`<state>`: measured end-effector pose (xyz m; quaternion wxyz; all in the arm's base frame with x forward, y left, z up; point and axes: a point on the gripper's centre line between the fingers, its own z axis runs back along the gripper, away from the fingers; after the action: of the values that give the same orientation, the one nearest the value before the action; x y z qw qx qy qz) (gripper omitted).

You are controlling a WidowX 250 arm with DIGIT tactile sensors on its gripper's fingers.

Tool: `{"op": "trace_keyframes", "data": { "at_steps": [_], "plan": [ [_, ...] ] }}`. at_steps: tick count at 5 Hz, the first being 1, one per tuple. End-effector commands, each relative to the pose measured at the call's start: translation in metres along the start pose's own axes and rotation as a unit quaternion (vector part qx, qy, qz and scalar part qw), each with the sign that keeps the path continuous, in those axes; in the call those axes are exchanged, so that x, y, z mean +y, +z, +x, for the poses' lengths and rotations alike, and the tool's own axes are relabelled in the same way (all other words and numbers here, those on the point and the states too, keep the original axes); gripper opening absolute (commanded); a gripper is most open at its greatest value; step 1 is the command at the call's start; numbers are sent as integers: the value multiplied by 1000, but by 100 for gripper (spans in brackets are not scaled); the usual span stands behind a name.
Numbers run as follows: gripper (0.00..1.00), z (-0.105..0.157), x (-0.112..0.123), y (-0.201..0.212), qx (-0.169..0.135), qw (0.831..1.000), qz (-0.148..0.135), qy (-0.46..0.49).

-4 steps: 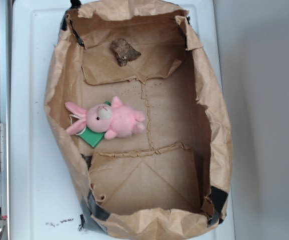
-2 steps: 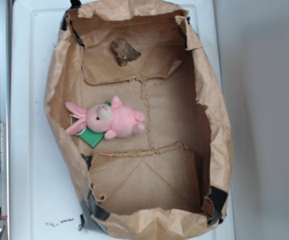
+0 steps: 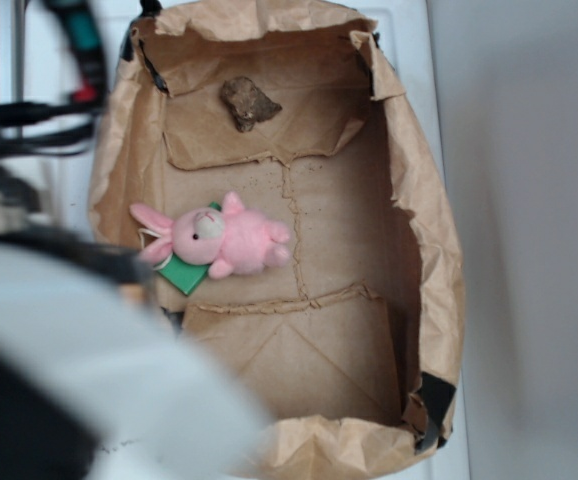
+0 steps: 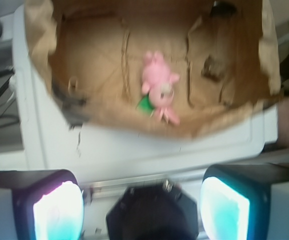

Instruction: Grab the pink bunny.

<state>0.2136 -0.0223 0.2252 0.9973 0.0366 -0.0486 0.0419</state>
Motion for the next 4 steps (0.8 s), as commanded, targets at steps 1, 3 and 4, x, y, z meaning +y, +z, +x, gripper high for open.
{"op": "trace_keyframes", "data": {
  "at_steps": [1, 3, 4],
  "plan": [
    [100, 38, 23, -18, -28, 999, -12, -27],
    [100, 33, 41, -70, -50, 995, -27, -83],
    [100, 56, 37, -108, -85, 990, 29, -109]
  ]
}}
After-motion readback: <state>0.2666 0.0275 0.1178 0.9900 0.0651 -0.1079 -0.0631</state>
